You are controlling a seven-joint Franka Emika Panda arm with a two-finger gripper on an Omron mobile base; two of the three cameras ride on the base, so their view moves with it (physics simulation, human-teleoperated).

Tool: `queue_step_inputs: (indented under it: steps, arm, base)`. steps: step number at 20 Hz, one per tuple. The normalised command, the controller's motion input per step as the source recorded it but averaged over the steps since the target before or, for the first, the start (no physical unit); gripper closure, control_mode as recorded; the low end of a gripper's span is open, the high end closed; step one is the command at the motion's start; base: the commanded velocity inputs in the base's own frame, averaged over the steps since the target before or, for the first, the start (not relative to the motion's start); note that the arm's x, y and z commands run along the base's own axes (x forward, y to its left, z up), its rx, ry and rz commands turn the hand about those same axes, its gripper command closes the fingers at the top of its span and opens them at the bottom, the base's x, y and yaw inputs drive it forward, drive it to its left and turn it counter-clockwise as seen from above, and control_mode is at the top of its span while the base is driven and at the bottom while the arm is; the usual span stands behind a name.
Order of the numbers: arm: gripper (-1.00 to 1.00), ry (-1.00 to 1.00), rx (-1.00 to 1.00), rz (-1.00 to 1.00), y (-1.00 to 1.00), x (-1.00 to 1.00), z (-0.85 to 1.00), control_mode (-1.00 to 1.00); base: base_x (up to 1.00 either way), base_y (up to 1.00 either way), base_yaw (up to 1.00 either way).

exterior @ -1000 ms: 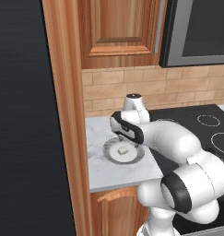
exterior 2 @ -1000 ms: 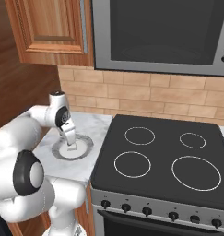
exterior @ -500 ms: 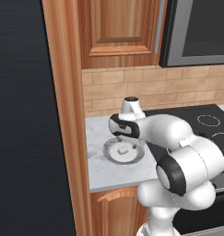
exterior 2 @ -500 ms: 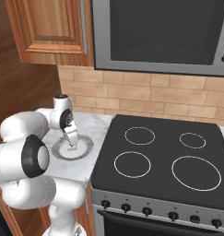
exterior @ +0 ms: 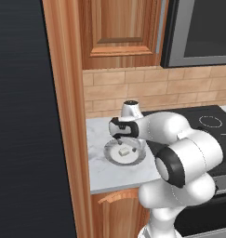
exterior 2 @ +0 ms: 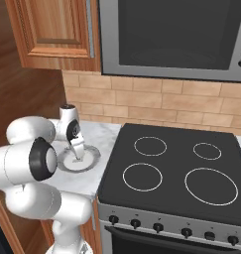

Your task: Pick up the marshmallow and place it in the cup of hot chocolate on the dining counter.

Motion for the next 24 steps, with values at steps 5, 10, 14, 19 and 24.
queue_step_inputs:
  steps: [5,10,14,19,24]
  arm:
    - [-1.00,0.00,0.00,-0.03,0.00,0.09,-0.22,-1.00]
    - [-1.00,0.00,0.00,-0.03,0.00,0.10,-0.19,-1.00]
    - [-1.00,0.00,0.00,-0.03,0.01,0.13,-0.19,-1.00]
    - [-1.00,0.00,0.00,-0.03,0.01,0.10,-0.19,-1.00]
    - [-1.00,0.00,0.00,-0.03,0.03,0.11,-0.20,-1.00]
  base:
    - [0.00,0.00,0.00]
    - [0.00,0.00,0.00]
    - [0.00,0.00,0.00]
    - [0.00,0.00,0.00]
    - [0.00,0.00,0.00]
